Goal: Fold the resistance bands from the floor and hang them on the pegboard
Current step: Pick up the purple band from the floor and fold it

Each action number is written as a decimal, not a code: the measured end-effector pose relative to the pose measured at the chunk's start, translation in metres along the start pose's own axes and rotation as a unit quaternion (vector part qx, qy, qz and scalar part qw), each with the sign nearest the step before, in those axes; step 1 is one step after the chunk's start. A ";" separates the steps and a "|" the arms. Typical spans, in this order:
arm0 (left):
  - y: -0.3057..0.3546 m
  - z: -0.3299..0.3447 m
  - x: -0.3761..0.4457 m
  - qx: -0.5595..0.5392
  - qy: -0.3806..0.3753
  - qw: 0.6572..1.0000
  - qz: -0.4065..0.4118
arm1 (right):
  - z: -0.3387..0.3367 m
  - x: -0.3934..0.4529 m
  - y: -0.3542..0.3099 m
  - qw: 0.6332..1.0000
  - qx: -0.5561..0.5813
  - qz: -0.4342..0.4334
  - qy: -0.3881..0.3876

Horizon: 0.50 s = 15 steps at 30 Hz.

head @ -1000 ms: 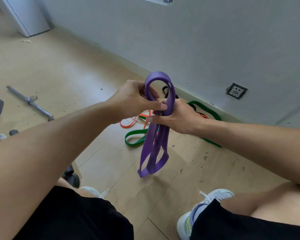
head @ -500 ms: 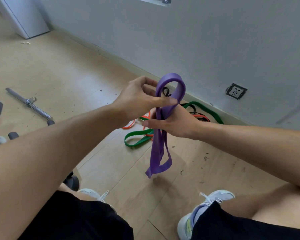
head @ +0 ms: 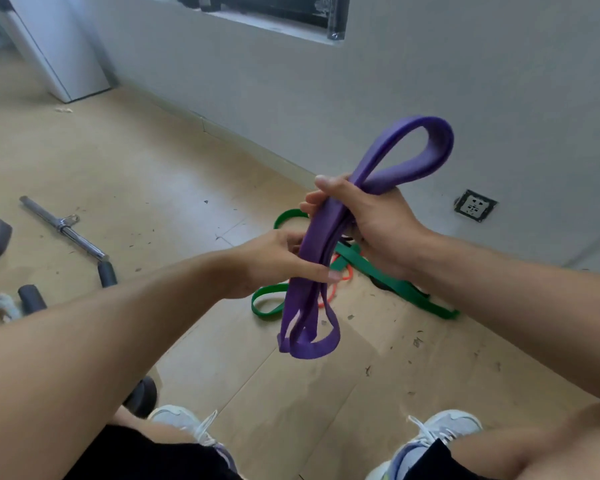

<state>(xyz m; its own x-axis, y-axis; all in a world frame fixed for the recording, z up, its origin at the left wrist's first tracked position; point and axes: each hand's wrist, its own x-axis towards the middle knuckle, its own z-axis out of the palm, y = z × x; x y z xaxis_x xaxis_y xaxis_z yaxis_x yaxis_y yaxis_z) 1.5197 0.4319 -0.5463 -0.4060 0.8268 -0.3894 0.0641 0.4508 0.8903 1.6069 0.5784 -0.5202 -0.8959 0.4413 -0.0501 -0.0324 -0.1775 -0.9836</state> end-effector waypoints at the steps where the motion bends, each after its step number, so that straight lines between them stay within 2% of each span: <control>1: 0.002 0.003 0.001 0.002 0.004 1.000 0.012 | 0.000 0.001 -0.005 0.999 0.035 0.016 -0.004; 5: 0.016 0.005 -0.002 -0.009 0.011 0.999 0.047 | -0.013 0.009 -0.013 0.990 0.120 0.069 -0.019; 9: 0.021 0.003 -0.005 -0.028 -0.018 0.999 0.041 | -0.038 0.019 -0.009 0.978 0.174 0.112 -0.027; 12: 0.022 0.006 -0.003 -0.016 -0.005 0.999 0.041 | -0.053 0.025 0.003 0.978 0.122 0.166 -0.025; 15: 0.026 0.012 -0.002 -0.025 0.033 0.998 0.043 | -0.064 0.032 0.018 0.967 0.011 0.249 -0.051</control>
<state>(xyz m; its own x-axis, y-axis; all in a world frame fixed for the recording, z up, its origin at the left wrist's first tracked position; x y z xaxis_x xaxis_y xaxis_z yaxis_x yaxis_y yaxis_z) 1.5336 0.4456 -0.5254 -0.4605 0.8368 -0.2963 0.0571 0.3610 0.9308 1.6063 0.6453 -0.5501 -0.8417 0.2071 -0.4986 0.4063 -0.3651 -0.8376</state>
